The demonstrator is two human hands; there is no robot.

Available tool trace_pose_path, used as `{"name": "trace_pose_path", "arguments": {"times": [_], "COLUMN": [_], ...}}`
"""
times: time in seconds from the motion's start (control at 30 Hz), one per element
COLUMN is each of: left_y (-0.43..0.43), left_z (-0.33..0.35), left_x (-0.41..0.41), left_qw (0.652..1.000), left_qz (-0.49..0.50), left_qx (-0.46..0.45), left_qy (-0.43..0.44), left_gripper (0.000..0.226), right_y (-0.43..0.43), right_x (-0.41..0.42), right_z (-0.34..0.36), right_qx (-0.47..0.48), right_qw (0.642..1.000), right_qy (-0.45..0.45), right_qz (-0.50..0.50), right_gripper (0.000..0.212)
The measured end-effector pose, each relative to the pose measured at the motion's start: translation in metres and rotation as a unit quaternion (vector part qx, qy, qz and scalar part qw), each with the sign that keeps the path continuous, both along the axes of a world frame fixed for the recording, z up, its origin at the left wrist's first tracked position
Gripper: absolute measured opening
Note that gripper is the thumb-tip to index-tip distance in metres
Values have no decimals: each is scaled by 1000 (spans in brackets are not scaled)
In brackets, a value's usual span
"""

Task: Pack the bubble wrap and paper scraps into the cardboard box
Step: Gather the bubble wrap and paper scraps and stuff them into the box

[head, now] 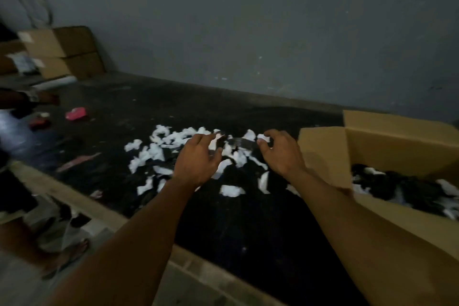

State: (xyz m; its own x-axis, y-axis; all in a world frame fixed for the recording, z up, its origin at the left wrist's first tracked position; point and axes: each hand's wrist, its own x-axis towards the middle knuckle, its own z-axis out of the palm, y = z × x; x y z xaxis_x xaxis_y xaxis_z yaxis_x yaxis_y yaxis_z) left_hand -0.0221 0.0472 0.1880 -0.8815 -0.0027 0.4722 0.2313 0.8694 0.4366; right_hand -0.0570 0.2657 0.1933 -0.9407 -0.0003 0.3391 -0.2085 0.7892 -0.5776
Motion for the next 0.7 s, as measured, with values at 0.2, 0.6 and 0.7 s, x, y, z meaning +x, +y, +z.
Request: {"name": "trace_pose_path", "arguments": {"times": [0.2, 0.6, 0.7], "left_y": [-125, -207, -213], "left_z": [-36, -118, -129], "left_x": [29, -5, -32], "left_qw": [998, 995, 994], "left_qz": [35, 45, 52], "left_qx": [-7, 16, 23], "left_qy": [-44, -84, -91], "left_gripper": [45, 64, 67], "right_y": [-130, -220, -229], "right_x": [23, 1, -33], "right_z": [-42, -112, -126], "right_qx": [-18, -38, -43], "right_qw": [998, 993, 992], "right_qy": [-39, -101, -108], "right_qz": [43, 53, 49], "right_gripper": [42, 58, 62]}}
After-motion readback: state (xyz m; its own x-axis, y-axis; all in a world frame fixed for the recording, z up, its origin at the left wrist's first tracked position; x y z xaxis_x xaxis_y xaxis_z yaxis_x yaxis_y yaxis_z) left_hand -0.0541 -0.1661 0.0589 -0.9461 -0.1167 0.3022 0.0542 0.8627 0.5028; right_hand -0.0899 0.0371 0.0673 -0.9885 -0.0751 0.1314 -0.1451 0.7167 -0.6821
